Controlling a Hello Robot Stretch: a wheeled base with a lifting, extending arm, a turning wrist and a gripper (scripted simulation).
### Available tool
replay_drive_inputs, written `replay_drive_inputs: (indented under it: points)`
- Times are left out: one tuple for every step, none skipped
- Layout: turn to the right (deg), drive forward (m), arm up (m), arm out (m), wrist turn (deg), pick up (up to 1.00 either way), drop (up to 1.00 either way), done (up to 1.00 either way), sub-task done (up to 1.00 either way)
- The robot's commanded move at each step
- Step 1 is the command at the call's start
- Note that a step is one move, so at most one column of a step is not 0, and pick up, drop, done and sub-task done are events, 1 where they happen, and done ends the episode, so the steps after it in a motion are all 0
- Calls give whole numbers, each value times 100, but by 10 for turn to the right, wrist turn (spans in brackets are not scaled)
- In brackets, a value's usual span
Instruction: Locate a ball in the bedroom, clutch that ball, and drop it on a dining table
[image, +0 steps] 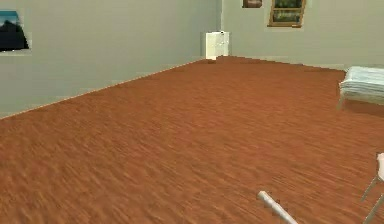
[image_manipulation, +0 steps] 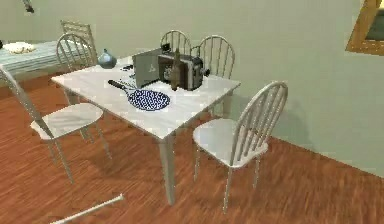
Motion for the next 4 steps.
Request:
replay_drive_inputs:
  points:
    - [0, 100, 0, 0, 0, 0, 0, 0, 0]
    - [-60, 0, 0, 0, 0, 0, 0, 0, 0]
    - [0, 55, 0, 0, 0, 0, 0, 0, 0]
    - [390, 0, 0, 0, 0, 0, 0, 0, 0]
